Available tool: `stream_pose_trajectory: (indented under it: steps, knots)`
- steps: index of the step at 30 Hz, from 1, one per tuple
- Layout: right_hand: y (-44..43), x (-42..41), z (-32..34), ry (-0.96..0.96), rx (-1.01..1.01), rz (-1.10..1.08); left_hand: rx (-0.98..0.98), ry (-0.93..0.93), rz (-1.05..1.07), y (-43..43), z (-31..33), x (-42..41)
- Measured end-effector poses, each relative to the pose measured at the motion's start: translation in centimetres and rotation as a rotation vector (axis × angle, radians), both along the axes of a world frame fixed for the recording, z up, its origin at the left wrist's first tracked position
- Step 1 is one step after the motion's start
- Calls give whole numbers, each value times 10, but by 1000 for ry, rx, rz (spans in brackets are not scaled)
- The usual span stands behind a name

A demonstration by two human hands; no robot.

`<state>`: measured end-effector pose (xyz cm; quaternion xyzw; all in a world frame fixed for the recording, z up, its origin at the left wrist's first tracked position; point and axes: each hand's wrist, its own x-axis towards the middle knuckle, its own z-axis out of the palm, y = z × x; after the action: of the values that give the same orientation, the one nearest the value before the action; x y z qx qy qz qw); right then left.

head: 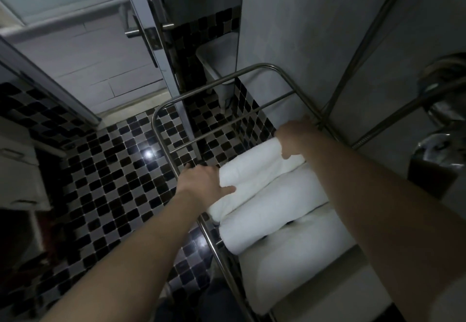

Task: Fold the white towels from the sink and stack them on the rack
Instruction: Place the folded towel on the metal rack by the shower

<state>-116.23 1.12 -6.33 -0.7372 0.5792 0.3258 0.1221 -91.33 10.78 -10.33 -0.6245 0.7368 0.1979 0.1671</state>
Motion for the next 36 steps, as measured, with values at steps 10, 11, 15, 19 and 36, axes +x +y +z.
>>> stream_pose_trajectory:
  steps: [10,11,15,19,36]
  knots:
    - [75,56,-26,-277,-334,238,-405,108,-141,39,2,-33]
    - [80,63,-32,-308,-366,227,-379,78,-114,38,2,-37]
    - [63,36,-35,-281,-459,218,-295,22,-48,22,1,-31]
    - [28,-17,-33,-201,-425,34,-255,40,8,18,-2,-13]
    - [-20,-17,-5,-256,21,-363,156,524,432,-26,11,-8]
